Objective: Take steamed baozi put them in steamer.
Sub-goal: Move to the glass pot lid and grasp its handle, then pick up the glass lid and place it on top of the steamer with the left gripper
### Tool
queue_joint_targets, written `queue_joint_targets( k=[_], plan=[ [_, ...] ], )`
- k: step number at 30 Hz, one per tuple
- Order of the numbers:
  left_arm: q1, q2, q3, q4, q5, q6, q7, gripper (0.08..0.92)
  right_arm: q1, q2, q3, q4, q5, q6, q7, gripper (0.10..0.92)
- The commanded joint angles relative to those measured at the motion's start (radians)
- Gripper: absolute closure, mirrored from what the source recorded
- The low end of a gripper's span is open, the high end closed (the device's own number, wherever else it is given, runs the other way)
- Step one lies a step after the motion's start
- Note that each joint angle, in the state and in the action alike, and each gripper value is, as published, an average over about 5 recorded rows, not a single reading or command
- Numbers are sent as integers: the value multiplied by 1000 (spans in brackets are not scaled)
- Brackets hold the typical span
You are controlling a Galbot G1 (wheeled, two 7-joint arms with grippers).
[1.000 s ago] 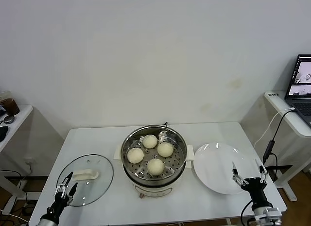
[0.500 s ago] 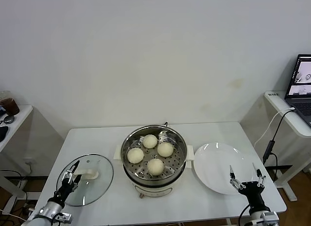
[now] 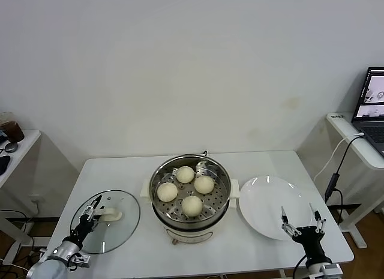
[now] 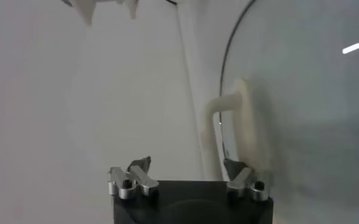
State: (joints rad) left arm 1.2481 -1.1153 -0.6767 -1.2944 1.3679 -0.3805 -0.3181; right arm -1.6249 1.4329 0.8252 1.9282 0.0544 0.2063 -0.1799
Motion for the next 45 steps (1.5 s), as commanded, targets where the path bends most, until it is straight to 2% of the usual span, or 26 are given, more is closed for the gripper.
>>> queue_joint_targets(
  k=[1,10,16,19,24,29,32,36,45],
  plan=[
    [-27,6,11,32,-36,1,11,387,-4,4,-4,9,-6,0,-2,203],
    [-7,2,2,12,-102,-11,-15,656,-13,8,-15,21,-16,5,-8,203],
    [91,4,-28,-155,-134,21,-12,815,-22,7,-20,28,-28,23,-16,203],
    [185,11,-48,-295,-180,88,-11,831,-28,9,-30,28,-44,33,-16,203],
    [341,64,-65,-571,-324,298,26,831,-33,7,-54,32,-56,40,-17,203],
    [410,135,-91,-797,-499,516,172,831,-29,6,-72,16,-62,50,-18,203],
    [399,175,-68,-914,-555,618,270,831,-25,5,-86,0,-72,58,-18,203],
    [342,228,38,-990,-615,733,334,831,-17,9,-99,-17,-94,66,-16,203],
    [35,286,411,-909,-519,880,360,831,11,43,-107,-62,-213,98,14,203]
  ],
)
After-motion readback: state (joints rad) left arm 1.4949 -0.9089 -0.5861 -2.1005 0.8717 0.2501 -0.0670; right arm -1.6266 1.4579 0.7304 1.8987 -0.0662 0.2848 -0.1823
